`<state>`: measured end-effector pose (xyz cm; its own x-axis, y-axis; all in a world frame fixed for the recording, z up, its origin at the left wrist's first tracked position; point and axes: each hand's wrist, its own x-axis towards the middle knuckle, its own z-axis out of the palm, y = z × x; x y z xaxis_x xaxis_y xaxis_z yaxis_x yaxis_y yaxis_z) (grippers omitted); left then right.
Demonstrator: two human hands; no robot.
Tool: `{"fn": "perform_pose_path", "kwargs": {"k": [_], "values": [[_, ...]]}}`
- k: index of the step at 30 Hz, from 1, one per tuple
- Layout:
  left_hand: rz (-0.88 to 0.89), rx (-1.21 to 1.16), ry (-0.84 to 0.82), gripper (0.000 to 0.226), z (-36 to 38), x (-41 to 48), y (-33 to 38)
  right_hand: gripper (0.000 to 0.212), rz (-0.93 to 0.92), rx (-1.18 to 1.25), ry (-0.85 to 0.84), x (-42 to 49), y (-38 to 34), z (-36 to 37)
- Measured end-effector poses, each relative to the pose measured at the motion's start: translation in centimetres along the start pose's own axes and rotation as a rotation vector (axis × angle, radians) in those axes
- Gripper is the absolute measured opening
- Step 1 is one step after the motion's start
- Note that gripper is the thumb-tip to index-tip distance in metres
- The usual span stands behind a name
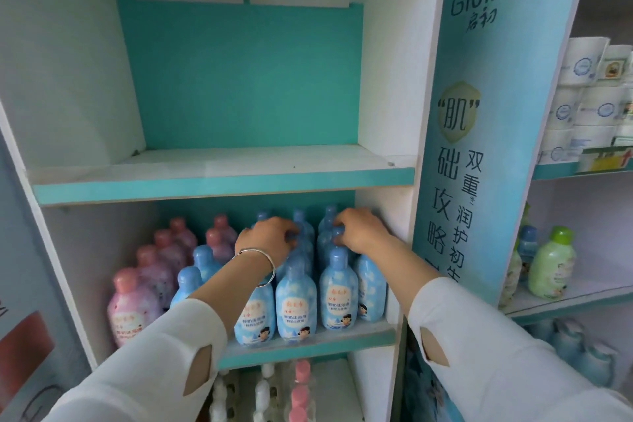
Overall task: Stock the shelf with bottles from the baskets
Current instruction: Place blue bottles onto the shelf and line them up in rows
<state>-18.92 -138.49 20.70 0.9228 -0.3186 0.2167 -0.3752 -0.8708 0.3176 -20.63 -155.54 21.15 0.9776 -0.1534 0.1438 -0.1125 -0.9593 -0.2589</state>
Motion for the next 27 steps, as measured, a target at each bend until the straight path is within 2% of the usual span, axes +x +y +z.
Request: {"fn": "perform_pose_path", "kwargs": {"k": [9,14,17,19,22,27], "values": [[0.057,0.085,-0.026,0.032,0.1,-0.3,0.4,0.030,-0.129,-0.014,0.057,-0.6,0.0,-0.2],[0.071,0.083,-0.049,0.031,-0.1,-0.2,0.3,0.027,-0.129,0.056,-0.019,-0.1,0.2,-0.5],[0.054,-0.042,-0.016,0.025,-0.3,0.3,0.1,0.022,-0.072,0.143,0.125,1.0,0.3,-0.7],[0.031,-0.124,0.047,0.021,-0.3,1.0,-0.1,0.025,-0.044,0.137,0.162,1.7,0.4,-0.5],[0.039,-0.105,0.027,0.027,0.0,2.5,-0.1,0.030,-0.039,0.097,0.101,3.0,0.5,0.2],[0.049,-0.018,-0.060,0.037,0.6,4.4,-0.1,0.027,-0.030,0.090,0.047,5.2,0.9,0.8]]}}
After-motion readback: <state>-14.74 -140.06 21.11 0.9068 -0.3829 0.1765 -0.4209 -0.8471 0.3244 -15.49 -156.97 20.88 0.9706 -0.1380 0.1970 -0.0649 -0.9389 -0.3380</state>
